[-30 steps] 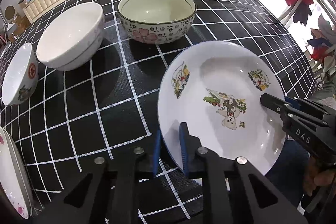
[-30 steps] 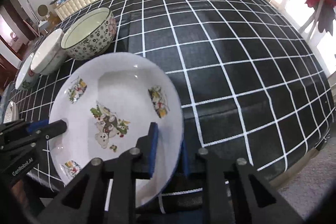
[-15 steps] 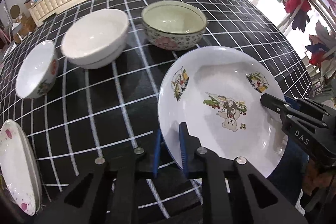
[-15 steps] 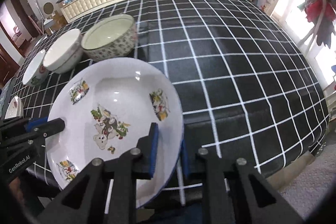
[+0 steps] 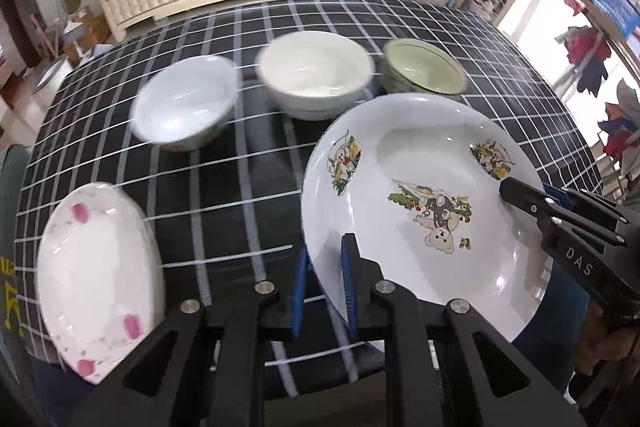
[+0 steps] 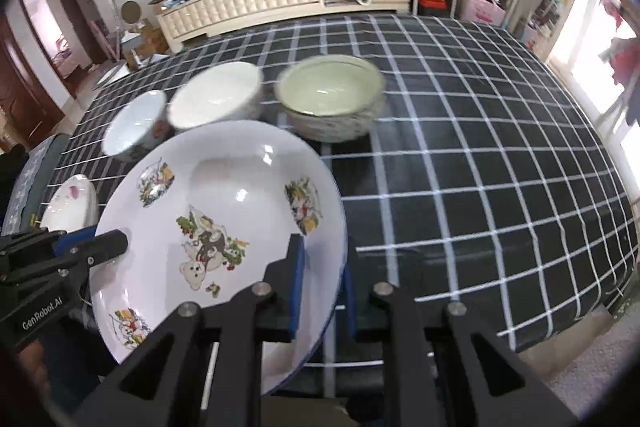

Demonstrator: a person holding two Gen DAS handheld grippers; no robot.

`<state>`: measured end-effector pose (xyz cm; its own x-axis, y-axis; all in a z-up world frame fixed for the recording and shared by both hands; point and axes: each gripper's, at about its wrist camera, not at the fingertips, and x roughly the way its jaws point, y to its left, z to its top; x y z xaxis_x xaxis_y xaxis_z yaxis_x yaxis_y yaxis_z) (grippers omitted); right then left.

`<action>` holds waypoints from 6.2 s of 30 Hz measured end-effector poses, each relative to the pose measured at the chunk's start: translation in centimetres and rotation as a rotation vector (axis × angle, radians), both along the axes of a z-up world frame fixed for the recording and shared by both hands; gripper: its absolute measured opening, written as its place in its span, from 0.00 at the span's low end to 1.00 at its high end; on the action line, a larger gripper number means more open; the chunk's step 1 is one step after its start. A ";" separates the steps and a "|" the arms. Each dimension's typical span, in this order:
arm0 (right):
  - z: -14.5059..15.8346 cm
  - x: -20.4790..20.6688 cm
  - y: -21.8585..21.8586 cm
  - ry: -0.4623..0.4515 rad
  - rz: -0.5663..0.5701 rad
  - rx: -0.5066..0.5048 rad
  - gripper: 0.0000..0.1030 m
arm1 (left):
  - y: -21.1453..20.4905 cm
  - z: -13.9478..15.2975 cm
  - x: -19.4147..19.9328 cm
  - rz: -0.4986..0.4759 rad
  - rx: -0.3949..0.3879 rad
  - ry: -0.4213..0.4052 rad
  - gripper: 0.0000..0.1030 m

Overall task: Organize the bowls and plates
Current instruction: 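Lift the cartoon-print plate and carry it toward the plate stack, then lower the cartoon-print plate onto the pink-flower plate and open the left gripper, then withdraw the left gripper up from the plate stack, then move the right gripper to the white red-logo bowl and grasp its rim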

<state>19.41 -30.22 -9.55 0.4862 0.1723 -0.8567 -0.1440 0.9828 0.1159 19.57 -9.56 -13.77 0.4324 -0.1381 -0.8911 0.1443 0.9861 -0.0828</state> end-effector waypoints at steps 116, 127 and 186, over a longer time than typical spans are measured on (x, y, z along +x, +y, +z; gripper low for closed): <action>10.7 -2.6 15.4 -0.234 0.195 0.034 0.86 | 15.1 12.0 -6.4 0.176 -0.011 -0.336 0.75; 11.2 -1.1 13.0 -0.228 0.177 0.020 0.86 | 12.7 13.4 -3.6 0.143 -0.035 -0.327 0.79; -2.6 15.6 20.4 0.099 0.349 -0.019 0.29 | 17.4 -2.6 15.1 0.137 -0.068 0.126 0.21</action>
